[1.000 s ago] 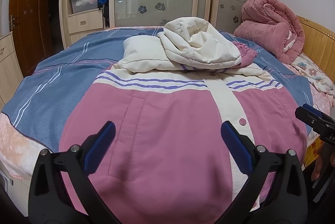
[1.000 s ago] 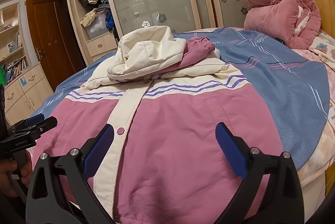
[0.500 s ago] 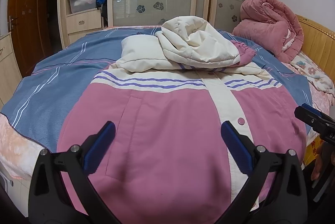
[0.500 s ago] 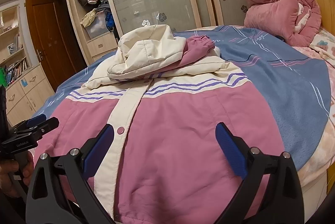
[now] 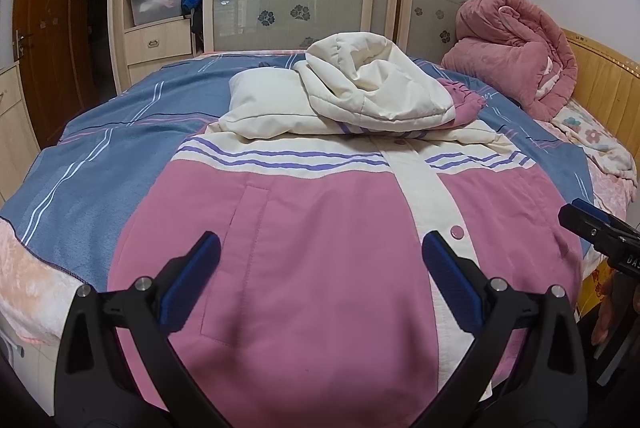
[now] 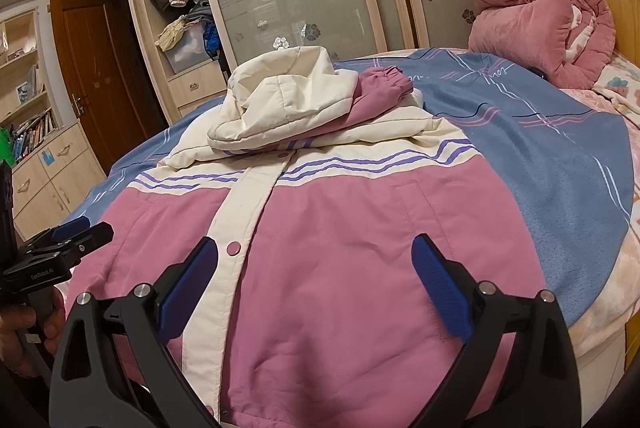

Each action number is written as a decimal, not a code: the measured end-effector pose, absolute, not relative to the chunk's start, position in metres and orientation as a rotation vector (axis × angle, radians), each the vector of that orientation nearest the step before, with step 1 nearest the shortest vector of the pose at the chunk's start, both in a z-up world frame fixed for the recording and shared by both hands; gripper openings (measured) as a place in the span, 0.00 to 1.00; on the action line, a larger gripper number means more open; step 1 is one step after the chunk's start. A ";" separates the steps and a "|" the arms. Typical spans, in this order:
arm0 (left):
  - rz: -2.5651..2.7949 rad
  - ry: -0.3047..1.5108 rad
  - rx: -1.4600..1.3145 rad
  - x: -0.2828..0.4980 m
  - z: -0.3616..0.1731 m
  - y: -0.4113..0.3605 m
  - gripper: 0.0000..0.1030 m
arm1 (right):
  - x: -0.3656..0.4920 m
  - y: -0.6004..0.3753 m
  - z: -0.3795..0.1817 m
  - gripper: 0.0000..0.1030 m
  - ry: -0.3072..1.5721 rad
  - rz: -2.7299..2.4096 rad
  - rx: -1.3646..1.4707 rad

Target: Fold large clothes

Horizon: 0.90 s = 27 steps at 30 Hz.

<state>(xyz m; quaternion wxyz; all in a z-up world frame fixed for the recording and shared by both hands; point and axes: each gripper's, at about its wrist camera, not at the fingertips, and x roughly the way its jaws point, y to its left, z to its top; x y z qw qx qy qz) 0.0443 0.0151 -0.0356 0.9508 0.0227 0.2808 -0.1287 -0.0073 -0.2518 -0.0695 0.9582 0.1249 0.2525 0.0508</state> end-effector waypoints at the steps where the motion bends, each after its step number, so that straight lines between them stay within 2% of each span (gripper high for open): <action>1: -0.263 0.571 0.046 0.044 -0.035 0.016 0.98 | -0.007 -0.252 -0.069 0.95 0.512 0.102 0.253; 17: -0.276 0.571 0.044 0.043 -0.034 0.017 0.98 | -0.009 -0.258 -0.066 0.95 0.502 0.107 0.251; 21: -0.320 0.554 0.020 0.039 -0.030 0.022 0.98 | -0.016 -0.288 -0.051 0.96 0.452 0.120 0.263; 27: -0.349 0.551 0.019 0.037 -0.028 0.027 0.98 | -0.013 -0.354 -0.047 0.98 0.502 0.215 0.295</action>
